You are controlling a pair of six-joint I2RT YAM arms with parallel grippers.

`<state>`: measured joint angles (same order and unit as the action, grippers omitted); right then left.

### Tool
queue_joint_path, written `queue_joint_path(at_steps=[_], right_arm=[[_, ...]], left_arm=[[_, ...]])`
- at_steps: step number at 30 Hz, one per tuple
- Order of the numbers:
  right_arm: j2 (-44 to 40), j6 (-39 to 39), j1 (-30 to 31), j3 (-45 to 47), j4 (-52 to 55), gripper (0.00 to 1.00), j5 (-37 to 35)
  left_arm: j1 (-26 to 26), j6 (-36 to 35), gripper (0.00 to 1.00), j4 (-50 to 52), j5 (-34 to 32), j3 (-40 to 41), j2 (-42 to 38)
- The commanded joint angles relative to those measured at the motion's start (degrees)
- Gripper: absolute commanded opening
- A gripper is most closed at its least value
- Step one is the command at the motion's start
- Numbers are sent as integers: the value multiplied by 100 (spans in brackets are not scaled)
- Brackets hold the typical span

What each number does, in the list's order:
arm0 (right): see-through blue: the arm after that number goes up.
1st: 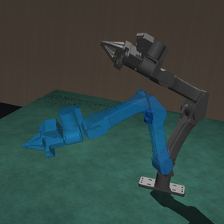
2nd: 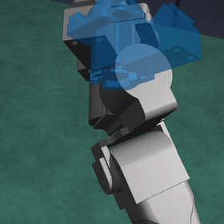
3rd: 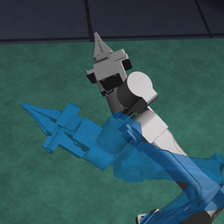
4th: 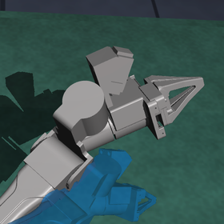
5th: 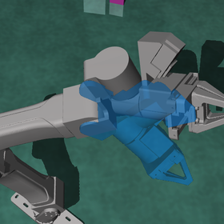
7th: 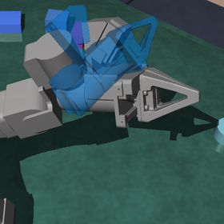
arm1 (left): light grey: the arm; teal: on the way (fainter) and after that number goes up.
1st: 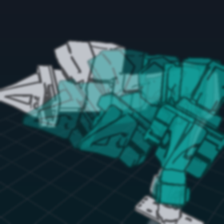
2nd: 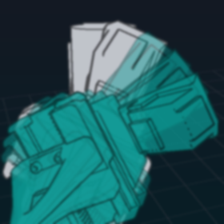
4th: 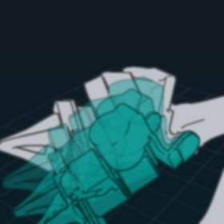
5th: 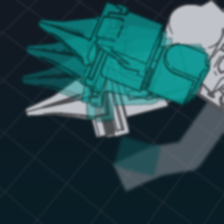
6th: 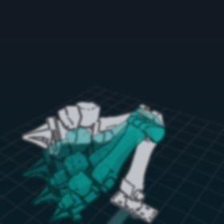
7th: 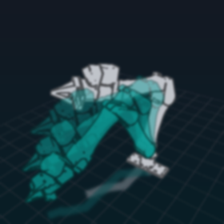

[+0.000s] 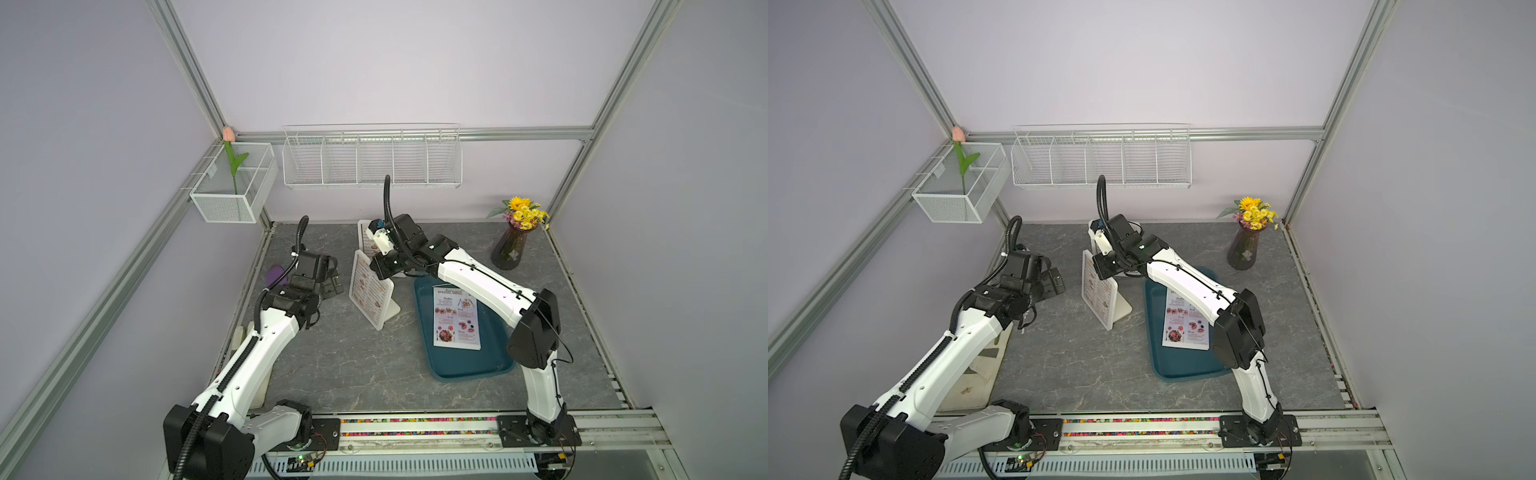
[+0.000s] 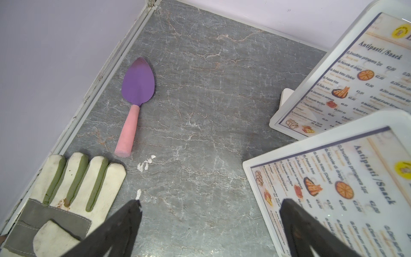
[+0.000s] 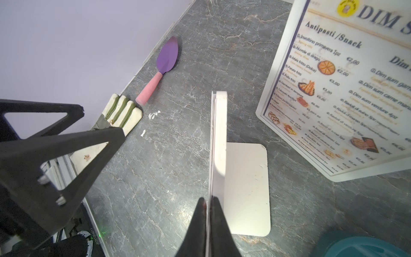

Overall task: Replace the menus in the menu holders
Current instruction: Take out the menu from the menu holder.

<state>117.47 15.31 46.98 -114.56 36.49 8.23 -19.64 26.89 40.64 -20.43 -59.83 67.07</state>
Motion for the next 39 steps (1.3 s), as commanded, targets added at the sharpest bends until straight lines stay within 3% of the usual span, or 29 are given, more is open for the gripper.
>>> queue_joint_path(at_steps=[1,39], right_arm=[[-281,211,-34,147,-145,10,358],[-559,426,-287,399,-519,8,956]], left_arm=[[4,-7,100,76,-128,6,-63],[9,-79,100,93,-163,-219,109]])
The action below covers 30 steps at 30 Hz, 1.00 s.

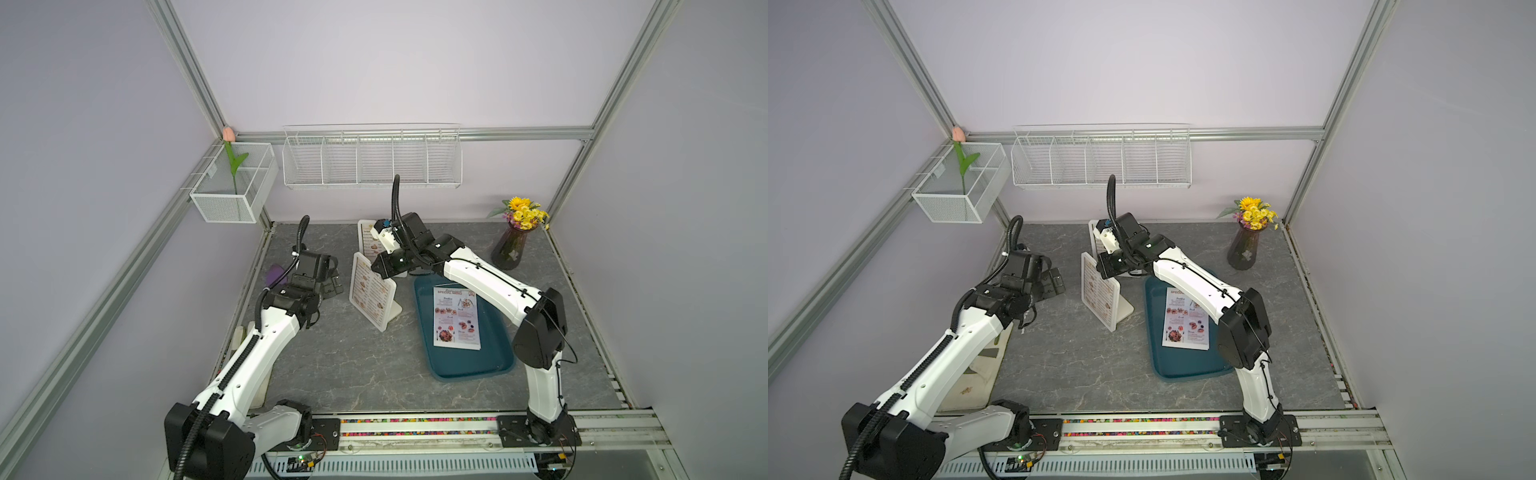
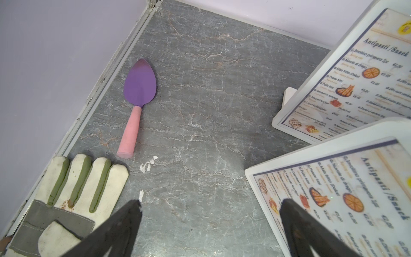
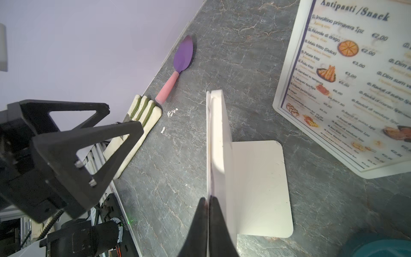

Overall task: Replace the menus in the menu holders
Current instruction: Take out the menu from the menu holder.

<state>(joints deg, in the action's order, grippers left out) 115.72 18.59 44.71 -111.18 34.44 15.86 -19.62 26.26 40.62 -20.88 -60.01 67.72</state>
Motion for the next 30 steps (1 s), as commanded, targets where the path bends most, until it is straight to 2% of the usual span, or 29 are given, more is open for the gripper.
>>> queue_joint_path(at_steps=[1,10,20,30], right_arm=[[-388,99,-60,68,-316,8,200],[-359,140,-119,74,-377,12,352],[-357,80,-145,56,-386,7,375],[-682,-68,-261,-26,-409,7,72]], left_arm=[[8,-20,100,95,-112,-206,52],[3,-16,100,82,-118,-265,155],[2,-42,100,69,-153,-299,210],[2,-158,100,187,-353,-612,31]])
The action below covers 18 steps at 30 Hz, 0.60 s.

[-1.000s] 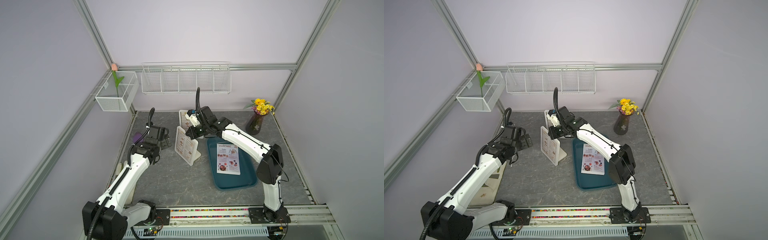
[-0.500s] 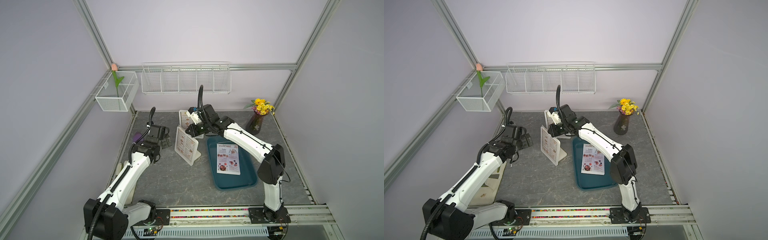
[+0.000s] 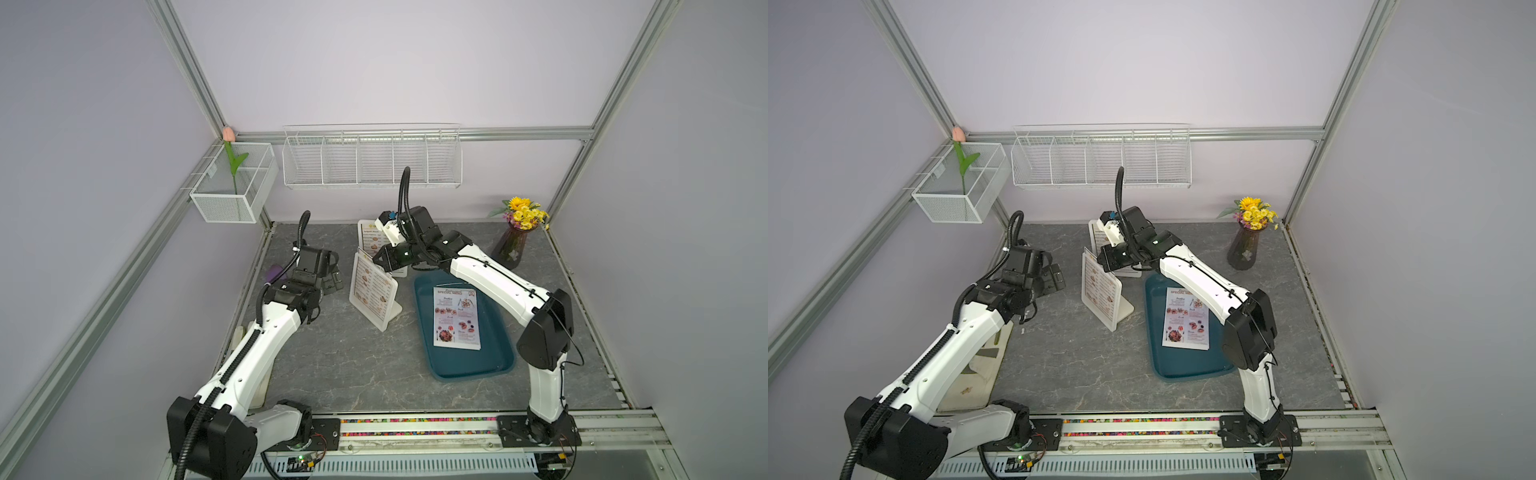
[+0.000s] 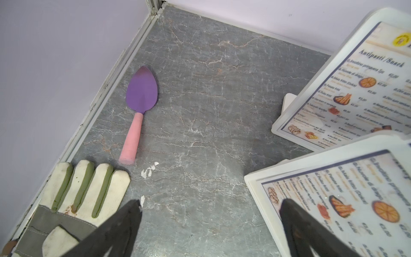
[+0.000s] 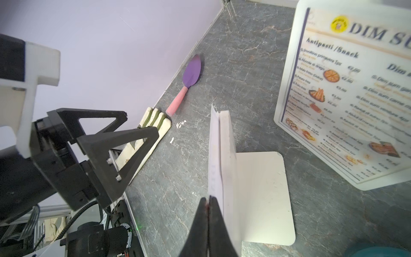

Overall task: Replace the menus in the menu holders
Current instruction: Take out the menu from the menu holder.

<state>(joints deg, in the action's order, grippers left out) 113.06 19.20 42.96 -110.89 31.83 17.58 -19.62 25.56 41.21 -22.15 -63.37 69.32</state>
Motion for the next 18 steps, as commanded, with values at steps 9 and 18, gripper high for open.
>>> queue_joint_path(at_steps=[9,18], right_arm=[[-872,-444,-159,-589,21,7,-291],[-1374,-379,129,-834,-601,7,674]], left_arm=[[123,-348,100,340,-522,-765,-355],[880,-385,100,46,-341,-851,-222]])
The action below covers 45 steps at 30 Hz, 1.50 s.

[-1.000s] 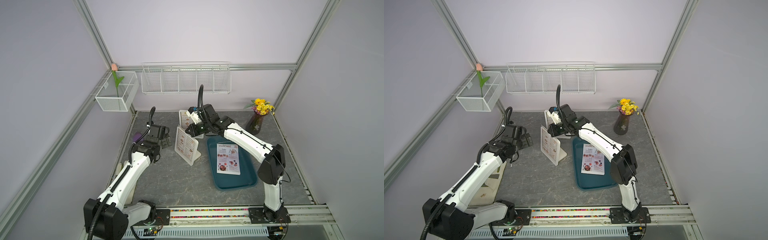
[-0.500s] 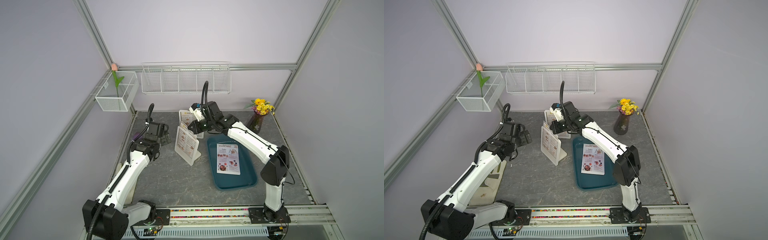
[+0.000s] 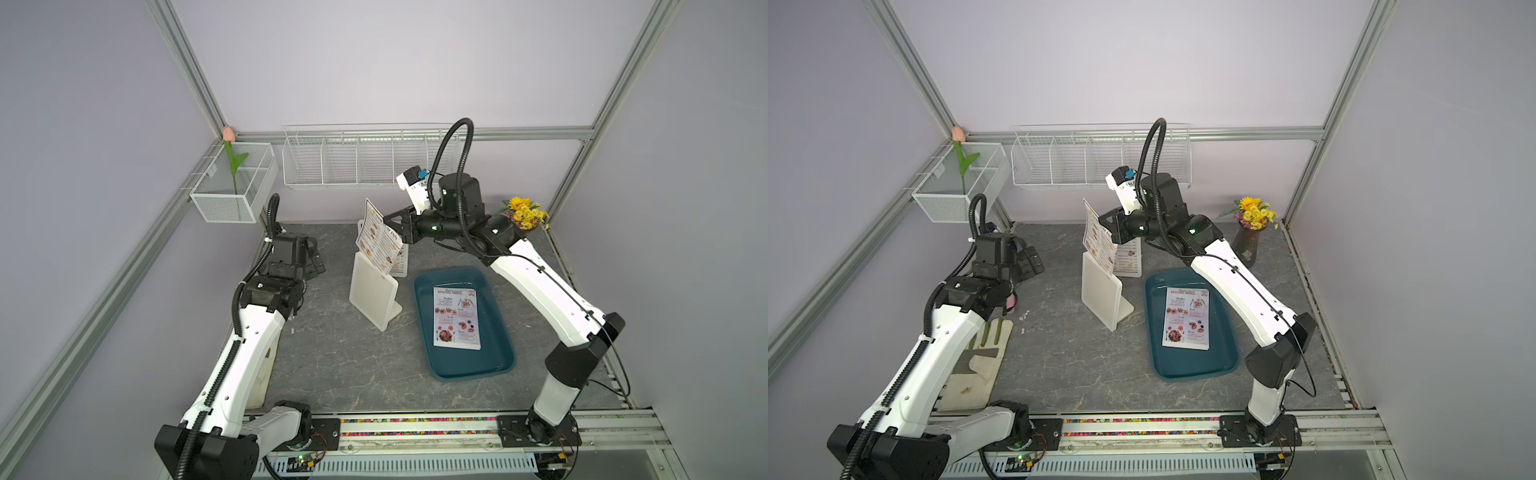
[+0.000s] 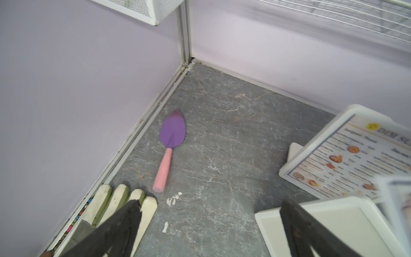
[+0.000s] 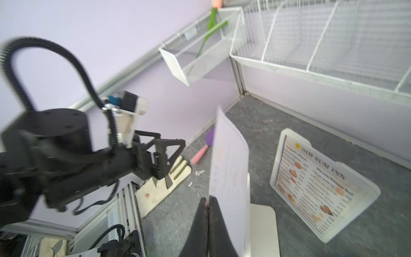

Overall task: Replace the menus in the menu holders
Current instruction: Take out the menu from the menu holder, then place the menu at the center of the board.

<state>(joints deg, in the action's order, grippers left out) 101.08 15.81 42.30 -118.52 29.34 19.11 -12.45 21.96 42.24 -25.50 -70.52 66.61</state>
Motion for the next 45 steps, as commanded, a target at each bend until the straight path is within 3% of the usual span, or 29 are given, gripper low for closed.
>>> queue_joint_path(at_steps=[1,9,12,17,23,27,31,34,40,43,45], right_arm=[[-177,-26,280,-66,-380,7,624],[-219,400,1003,415,-1070,7,1734],[-174,632,1001,605,-1293,7,2150],[172,769,707,636,-1205,7,2242],[1311,289,601,95,-547,7,1863],[2212,26,686,-244,-939,7,2094],[2893,-485,945,-958,-641,6,1584],[3271,-1193,1216,-1395,-106,7,740],[3670,-2137,1559,-1413,-68,7,-768],[3762,-2387,1637,-1287,-451,15,-1227],[3825,-2370,1633,-1321,-657,32,-1510]], left_arm=[[216,-40,100,-75,-31,-164,89],[1096,91,99,-92,150,-507,555],[1126,9,100,-110,128,-609,590],[1130,-127,99,2,97,-780,668],[1128,-149,99,106,296,-863,576],[1130,-150,98,337,445,-973,457],[1123,-95,98,491,608,-867,269],[1129,-85,98,539,506,-696,124],[1130,95,98,525,156,-448,-94],[1124,151,98,479,145,-407,-126],[1130,160,97,486,192,-401,-110]])
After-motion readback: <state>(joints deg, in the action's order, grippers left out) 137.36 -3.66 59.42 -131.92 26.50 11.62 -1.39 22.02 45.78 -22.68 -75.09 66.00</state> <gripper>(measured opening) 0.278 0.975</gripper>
